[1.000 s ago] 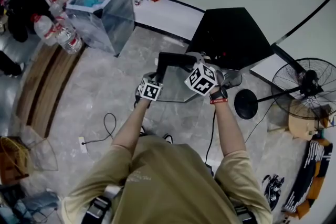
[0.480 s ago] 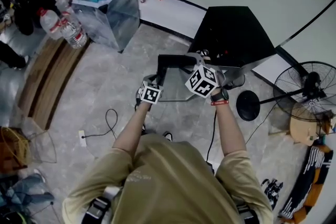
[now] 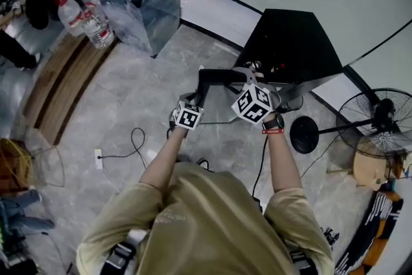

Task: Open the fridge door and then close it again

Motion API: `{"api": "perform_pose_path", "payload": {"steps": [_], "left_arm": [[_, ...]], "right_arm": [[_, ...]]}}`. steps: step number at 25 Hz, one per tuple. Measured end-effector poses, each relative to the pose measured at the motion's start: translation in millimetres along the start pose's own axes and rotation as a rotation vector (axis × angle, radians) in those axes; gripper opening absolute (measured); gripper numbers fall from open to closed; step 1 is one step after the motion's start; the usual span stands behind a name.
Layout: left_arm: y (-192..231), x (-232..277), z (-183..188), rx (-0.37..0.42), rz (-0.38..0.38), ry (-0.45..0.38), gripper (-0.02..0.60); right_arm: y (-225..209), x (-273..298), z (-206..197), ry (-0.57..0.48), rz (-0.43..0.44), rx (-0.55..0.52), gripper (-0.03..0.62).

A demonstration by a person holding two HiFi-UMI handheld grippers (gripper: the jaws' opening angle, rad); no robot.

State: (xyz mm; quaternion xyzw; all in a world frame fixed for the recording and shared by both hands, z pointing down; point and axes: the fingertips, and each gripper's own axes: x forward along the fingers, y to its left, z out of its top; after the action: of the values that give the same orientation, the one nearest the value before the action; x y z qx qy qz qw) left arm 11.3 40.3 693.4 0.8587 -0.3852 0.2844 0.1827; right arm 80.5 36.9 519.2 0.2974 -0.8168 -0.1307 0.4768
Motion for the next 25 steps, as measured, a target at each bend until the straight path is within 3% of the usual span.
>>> {"api": "perform_pose_path", "payload": {"steps": [19, 22, 25], "left_arm": [[-30.2, -24.3, -25.4, -0.035, 0.057, -0.012, 0.135], [-31.2, -30.3, -21.4, -0.029, 0.058, -0.015, 0.135], [-32.5, -42.5, -12.4, -0.04, 0.058, -0.046, 0.135]], "right_arm": [[31.2, -21.4, -2.4, -0.068, -0.021, -0.019, 0.262], [28.6, -25.2, -3.7, -0.084, -0.048, 0.012, 0.269], [23.5, -32.2, -1.0, -0.119, -0.087, 0.114, 0.273]]}}
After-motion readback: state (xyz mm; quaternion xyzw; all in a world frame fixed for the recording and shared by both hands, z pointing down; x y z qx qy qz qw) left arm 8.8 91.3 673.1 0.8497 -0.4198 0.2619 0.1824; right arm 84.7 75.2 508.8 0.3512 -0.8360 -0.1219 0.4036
